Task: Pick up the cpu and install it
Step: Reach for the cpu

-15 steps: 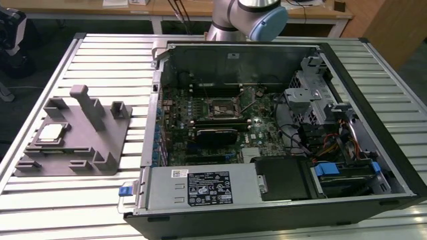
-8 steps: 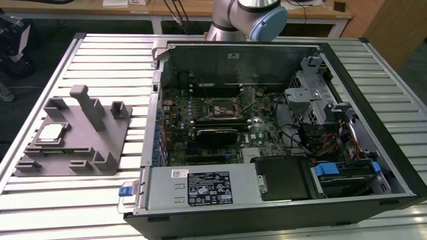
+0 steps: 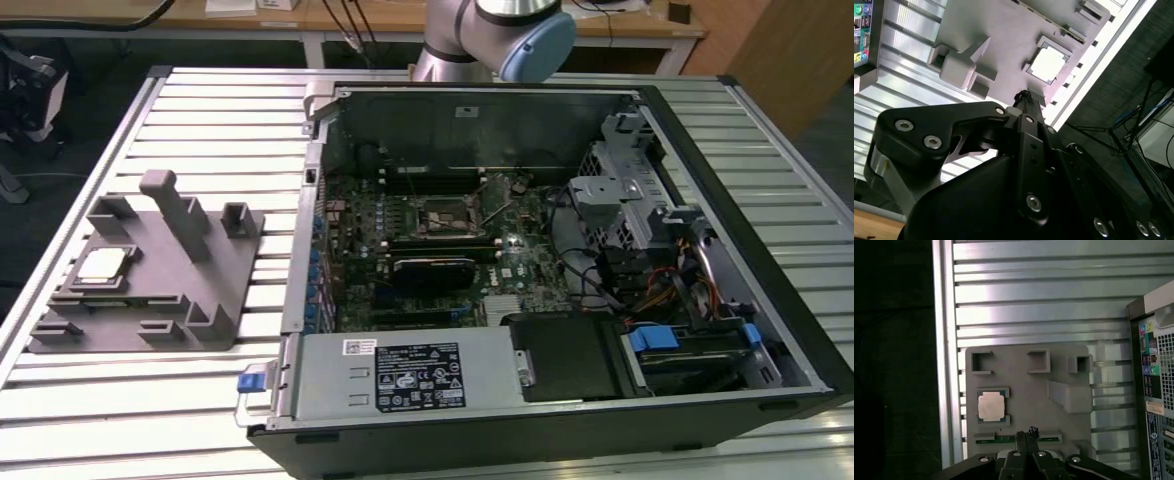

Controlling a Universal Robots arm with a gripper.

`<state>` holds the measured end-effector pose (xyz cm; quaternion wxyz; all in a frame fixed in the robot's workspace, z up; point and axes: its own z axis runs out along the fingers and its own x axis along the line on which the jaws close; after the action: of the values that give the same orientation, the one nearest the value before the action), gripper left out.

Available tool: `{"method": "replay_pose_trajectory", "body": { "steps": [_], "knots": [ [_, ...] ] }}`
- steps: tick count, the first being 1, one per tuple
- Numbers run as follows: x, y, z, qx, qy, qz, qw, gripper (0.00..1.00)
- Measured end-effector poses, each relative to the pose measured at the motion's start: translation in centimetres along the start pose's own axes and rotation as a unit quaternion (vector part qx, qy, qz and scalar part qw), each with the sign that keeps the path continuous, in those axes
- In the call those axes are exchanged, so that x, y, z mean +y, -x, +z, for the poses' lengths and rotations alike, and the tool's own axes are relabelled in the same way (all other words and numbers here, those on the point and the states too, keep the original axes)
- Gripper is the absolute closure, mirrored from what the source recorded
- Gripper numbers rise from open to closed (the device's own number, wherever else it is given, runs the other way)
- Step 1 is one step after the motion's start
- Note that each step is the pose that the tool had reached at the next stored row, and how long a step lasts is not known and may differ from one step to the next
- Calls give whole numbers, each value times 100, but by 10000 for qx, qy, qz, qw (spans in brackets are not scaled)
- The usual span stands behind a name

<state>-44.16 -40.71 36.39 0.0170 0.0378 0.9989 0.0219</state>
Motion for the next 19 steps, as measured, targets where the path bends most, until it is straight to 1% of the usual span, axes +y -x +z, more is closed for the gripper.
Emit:
{"method": "replay_pose_trajectory", "body": {
  "steps": [19],
  "knots": [
    [-132,-2,340,6,0,0,10000,89]
  ]
}}
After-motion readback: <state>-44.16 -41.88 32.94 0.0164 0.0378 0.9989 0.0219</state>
